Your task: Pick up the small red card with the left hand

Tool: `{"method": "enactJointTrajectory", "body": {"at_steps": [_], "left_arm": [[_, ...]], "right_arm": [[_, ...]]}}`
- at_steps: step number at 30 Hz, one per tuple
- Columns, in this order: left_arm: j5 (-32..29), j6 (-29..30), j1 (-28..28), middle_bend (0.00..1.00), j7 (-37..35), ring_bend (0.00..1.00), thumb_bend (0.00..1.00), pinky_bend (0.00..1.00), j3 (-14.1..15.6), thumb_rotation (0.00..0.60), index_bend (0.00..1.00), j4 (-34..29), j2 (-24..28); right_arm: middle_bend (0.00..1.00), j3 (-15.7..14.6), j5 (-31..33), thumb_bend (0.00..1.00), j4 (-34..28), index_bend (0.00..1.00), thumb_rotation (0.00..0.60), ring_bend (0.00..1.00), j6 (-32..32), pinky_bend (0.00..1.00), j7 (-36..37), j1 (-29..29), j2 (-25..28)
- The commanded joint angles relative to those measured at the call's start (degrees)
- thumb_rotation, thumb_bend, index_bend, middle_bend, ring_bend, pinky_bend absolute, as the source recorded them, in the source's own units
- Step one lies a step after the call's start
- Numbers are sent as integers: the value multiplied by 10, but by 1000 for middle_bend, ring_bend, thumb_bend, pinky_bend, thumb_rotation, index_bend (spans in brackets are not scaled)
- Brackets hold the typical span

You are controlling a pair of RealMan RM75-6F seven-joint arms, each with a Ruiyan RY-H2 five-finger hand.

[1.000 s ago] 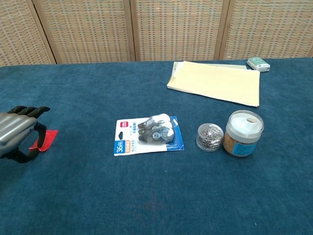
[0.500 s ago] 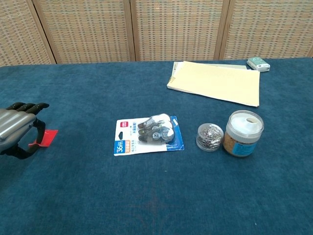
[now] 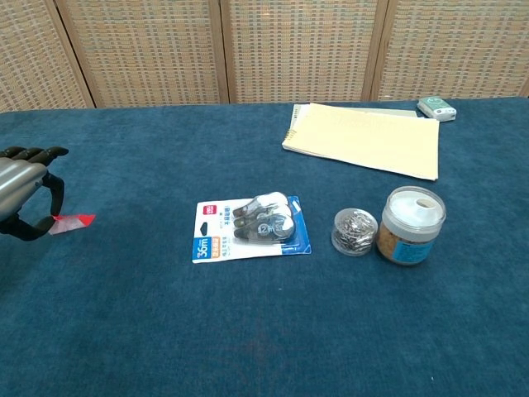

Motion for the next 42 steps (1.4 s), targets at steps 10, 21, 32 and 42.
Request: {"method": "enactJointTrajectory", "body": {"at_steps": [10, 21, 32, 42], "left_arm": [[-36, -10, -20, 0, 7, 0, 486, 0, -37, 600, 619, 2, 25], [2, 28, -24, 0, -53, 0, 409, 0, -55, 600, 494, -49, 61], [91, 122, 32, 0, -132, 0, 233, 0, -11, 600, 25, -157, 115], [140, 198, 118, 0, -115, 0, 176, 0, 67, 600, 0, -247, 196]], "right_arm": [[0, 0, 2, 80, 1, 0, 600, 0, -2, 0, 1, 0, 0], [0, 1, 4, 80, 1, 0, 600, 0, -4, 0, 2, 1, 1], [0, 1, 4, 79, 1, 0, 600, 0, 0, 0, 6, -1, 2], [0, 2, 5, 79, -1, 0, 600, 0, 2, 0, 2, -2, 2]]}}
